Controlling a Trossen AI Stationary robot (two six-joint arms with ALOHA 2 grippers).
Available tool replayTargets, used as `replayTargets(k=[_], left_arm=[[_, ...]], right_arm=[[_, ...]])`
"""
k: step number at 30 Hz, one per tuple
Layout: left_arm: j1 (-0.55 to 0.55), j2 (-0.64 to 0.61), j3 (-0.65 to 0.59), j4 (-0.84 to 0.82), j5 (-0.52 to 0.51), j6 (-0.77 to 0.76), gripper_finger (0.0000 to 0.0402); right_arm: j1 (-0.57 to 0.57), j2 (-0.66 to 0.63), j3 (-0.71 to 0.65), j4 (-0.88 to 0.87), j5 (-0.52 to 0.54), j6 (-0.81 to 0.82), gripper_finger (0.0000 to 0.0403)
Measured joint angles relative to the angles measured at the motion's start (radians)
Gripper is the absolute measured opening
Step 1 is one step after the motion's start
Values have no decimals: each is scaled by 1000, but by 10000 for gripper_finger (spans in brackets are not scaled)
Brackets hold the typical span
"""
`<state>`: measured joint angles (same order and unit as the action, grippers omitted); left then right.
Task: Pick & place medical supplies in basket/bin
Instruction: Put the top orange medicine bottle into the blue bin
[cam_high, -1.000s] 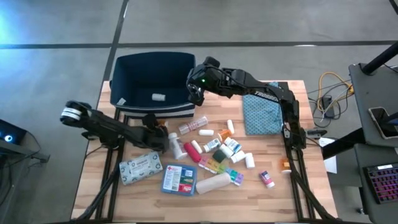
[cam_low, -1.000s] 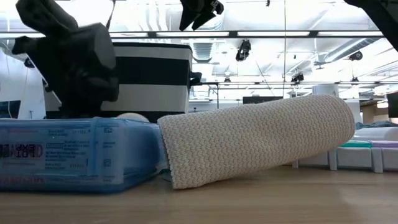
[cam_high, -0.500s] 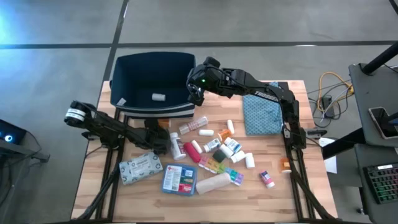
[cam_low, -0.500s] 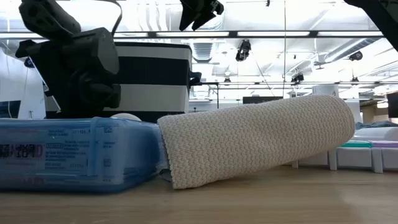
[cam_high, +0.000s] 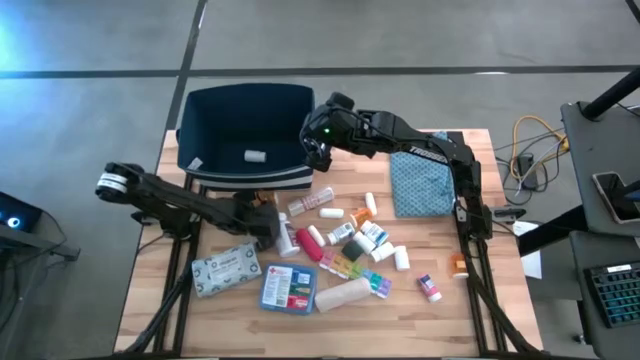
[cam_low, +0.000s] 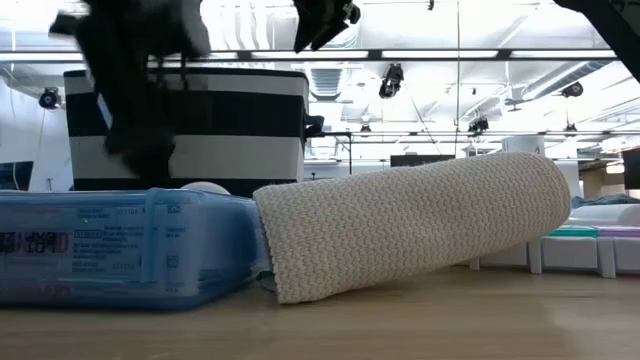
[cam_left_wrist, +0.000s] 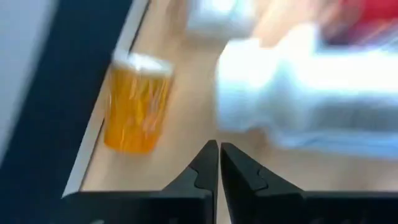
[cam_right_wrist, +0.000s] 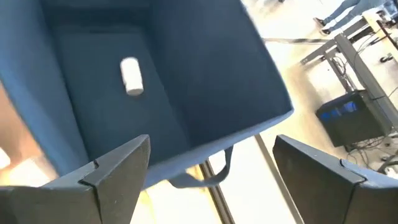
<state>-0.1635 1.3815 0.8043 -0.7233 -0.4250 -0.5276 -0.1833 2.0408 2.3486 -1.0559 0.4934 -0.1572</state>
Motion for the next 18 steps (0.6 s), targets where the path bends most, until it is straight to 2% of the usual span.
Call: replayTargets(k=[5,10,13,18], left_arm=[[-31,-91,147,-135,43,-33,0],[-33,-126,151,-169,31,-82,7],[-33,-109,117,-150,28,-128,40],[-54,-80,48,-60,-1,-132,132]], right_arm=[[0,-28,0,-25,-5,-46,329],[-5,-76,0,-25,-8,-60,329],[-10,-104,0,-49,-8,-50,329],[-11,-142,0,-105,-8,-25,329]])
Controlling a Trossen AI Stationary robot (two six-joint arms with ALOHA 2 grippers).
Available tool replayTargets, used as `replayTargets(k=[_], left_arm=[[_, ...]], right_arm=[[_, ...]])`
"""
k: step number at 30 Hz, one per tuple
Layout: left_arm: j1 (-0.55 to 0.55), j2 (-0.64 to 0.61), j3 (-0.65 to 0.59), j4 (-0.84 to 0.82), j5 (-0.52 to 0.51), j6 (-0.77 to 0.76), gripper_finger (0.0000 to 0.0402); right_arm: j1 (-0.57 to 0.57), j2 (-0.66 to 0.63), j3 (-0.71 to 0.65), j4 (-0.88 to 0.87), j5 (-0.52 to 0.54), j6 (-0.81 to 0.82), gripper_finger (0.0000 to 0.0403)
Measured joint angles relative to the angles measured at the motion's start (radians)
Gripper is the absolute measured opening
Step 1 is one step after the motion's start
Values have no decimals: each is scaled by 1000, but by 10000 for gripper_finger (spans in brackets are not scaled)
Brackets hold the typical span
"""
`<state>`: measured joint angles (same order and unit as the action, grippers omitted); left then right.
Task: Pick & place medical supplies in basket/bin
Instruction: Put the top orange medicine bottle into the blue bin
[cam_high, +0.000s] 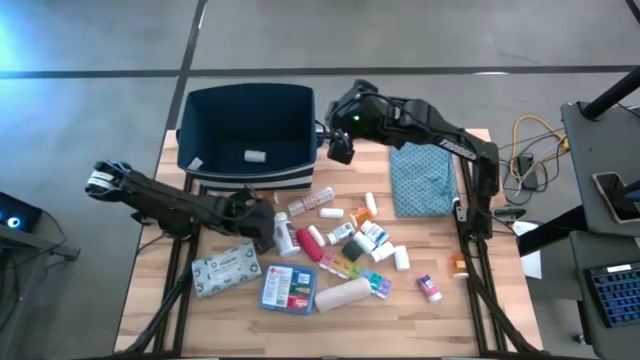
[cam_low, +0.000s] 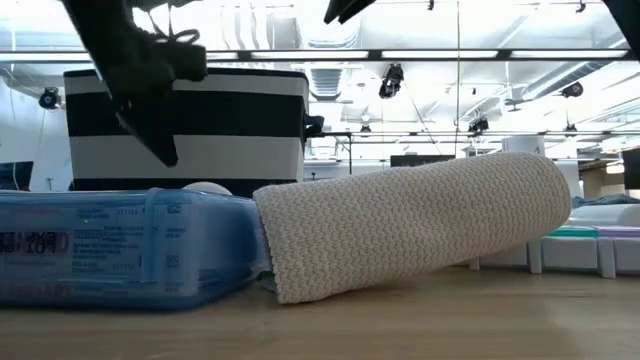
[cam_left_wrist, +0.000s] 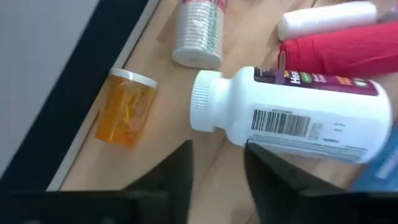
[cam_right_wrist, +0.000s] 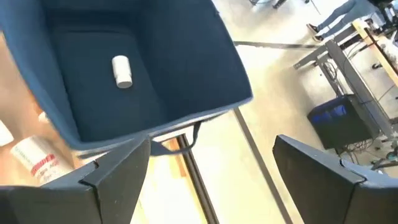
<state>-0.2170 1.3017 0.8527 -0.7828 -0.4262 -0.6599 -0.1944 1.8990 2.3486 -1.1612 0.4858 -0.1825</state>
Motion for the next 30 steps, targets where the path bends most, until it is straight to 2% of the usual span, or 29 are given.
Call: replayTargets(k=[2,7,9,14,21,26,30], left_arm=[[-8,2,-32,26,-50,9,171],[-18,0,-131,91,-288,5,243],[-6,-1,-171,177,-309,4,258],[3,1,-278,355,-302,5,264],[45,1,-368,384,-312,7,262],[96,1,-383,402,-354,32,262],[132,1,-404,499,-368,102,262]], right_arm=[[0,-10,0,-23,0,16,329],[2,-19,0,-97,0,70,329],[4,-19,0,-134,0,84,329],[14,-19,-1,-177,0,105,329],[32,-19,-25,-164,1,114,329],[33,-18,-103,-143,3,131,329],[33,-17,-172,-132,3,130,329]])
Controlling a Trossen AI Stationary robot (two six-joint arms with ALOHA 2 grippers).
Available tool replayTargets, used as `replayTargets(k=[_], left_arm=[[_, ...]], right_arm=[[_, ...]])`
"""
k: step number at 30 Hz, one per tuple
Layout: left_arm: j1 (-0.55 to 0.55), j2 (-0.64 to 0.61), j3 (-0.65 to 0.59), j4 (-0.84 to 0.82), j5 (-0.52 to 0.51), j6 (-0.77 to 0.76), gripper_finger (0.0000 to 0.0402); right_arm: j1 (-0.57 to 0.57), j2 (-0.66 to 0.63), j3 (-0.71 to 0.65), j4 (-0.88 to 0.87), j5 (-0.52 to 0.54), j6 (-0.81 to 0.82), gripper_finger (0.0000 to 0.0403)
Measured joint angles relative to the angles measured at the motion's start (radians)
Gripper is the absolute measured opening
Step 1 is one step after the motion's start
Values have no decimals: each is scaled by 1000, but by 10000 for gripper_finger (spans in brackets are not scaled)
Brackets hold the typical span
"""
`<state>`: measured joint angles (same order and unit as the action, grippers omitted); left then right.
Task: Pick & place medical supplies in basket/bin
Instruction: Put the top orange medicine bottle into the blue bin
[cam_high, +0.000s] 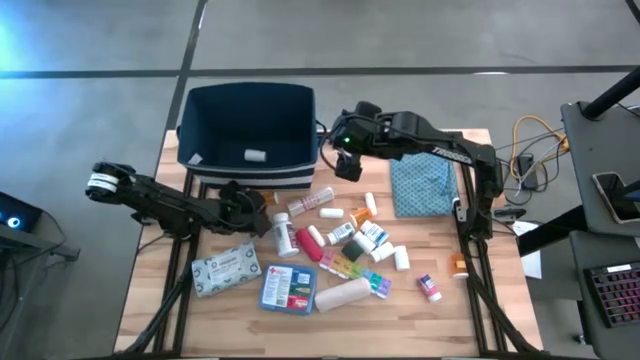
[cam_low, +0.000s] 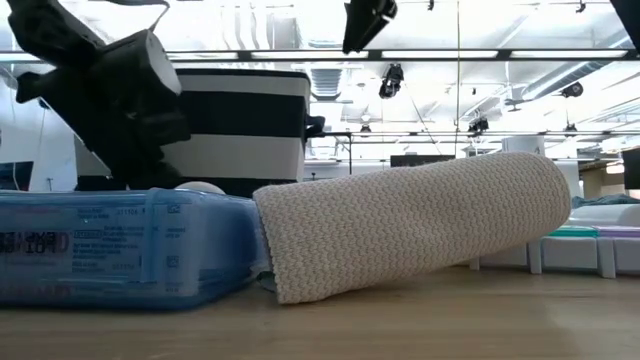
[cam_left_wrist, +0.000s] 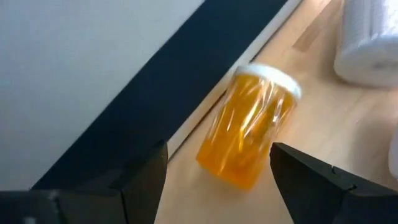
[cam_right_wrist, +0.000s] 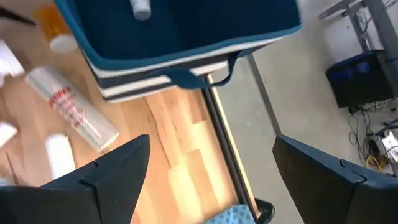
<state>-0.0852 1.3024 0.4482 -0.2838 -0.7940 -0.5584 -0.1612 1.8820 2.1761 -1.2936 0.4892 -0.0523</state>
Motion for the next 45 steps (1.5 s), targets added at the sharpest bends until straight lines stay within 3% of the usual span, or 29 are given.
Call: replayTargets(k=[8,18,24,32,38,45], left_arm=[[30,0,-94,226,36,76,261],[56,2,-212,443,50,89,261],[83,2,-231,461,131,108,261],[83,0,-181,445,148,308,261],[81,1,-107,372,150,325,261],[80,2,-129,368,247,313,261]], right_arm=[[2,-15,-105,67,0,1,329],[0,-28,-103,151,9,1,329],[-3,-29,-103,175,9,9,329],[-3,-27,-104,176,9,72,329],[-3,-26,-104,174,9,98,329],[-3,-26,-104,173,9,98,329]])
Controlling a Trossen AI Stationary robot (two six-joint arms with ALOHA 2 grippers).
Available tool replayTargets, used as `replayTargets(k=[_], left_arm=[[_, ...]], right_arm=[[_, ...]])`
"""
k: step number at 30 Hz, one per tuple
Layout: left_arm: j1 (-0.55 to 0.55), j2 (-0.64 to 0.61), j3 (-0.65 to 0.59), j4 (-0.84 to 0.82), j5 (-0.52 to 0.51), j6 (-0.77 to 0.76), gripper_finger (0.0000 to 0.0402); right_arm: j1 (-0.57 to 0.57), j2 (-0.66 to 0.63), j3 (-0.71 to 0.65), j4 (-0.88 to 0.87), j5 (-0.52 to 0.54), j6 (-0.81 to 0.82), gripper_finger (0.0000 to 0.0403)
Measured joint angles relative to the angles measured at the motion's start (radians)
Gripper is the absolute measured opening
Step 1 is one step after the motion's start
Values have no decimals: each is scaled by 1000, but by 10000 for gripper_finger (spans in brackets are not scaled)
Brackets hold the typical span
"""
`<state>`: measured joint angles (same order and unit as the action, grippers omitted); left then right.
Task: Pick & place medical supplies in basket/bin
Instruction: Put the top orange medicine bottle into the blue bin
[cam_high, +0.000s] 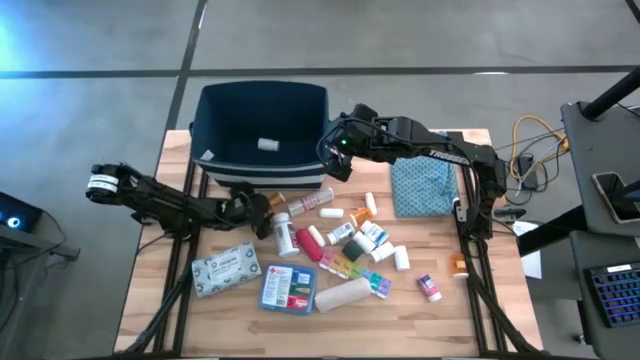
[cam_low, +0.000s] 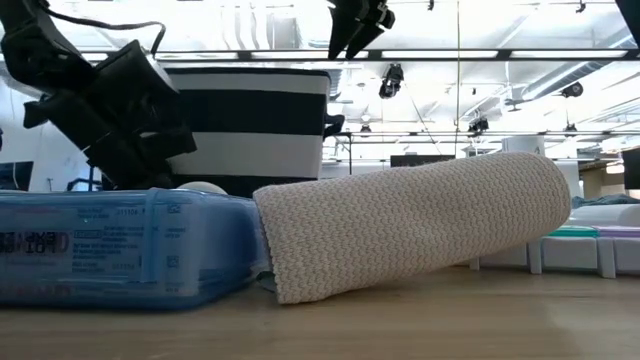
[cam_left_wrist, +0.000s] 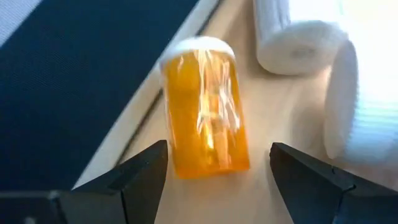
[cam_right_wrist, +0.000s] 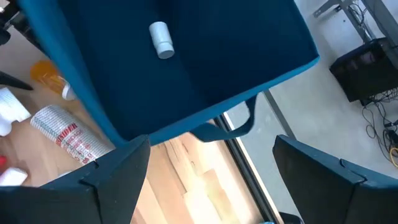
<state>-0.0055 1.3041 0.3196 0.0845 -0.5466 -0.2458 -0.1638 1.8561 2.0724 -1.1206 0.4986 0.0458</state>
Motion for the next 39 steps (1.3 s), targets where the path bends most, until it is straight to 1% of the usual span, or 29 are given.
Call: replayTargets(k=[9,12,15,18,21,25,29,33,36,39], left_arm=[[0,0,1,32,5,-88,261],[0,0,3,56,2,-92,261],[0,24,3,83,-4,-92,261],[0,84,3,149,15,-92,260],[0,160,35,160,17,-94,246],[0,233,93,161,5,-95,206],[0,256,158,106,16,-91,162],[-6,250,208,39,32,-94,157],[-37,226,257,-118,31,-151,163],[-104,206,305,-304,31,-249,166]], right_arm=[[0,0,0,-1,0,-1,329],[0,0,0,-1,0,-4,329],[0,0,0,-1,0,-4,329],[0,0,0,-3,0,-4,329],[0,0,0,-8,0,-4,329],[0,0,0,-20,0,-4,329],[0,0,0,-39,0,-4,329],[0,0,0,-55,0,-4,329],[0,0,0,-57,0,-20,329],[0,0,0,-57,0,-43,329]])
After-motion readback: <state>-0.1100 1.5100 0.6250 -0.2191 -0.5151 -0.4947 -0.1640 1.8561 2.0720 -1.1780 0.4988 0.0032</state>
